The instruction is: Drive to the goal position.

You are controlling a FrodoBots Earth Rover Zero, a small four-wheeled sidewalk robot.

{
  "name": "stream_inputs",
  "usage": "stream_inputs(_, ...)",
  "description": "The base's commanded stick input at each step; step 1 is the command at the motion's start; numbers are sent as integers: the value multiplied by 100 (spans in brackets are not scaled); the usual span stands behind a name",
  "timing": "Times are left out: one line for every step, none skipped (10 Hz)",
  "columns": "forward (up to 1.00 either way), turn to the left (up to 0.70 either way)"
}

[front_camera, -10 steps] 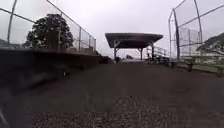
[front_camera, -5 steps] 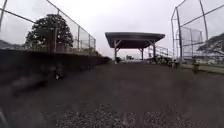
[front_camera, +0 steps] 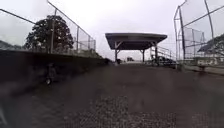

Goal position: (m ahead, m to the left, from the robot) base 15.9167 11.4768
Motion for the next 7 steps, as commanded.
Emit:
stream_inputs(100,0)
stream_inputs(100,0)
stream_inputs(100,0)
stream_inputs(100,0)
stream_inputs(100,0)
stream_inputs(100,0)
stream_inputs(100,0)
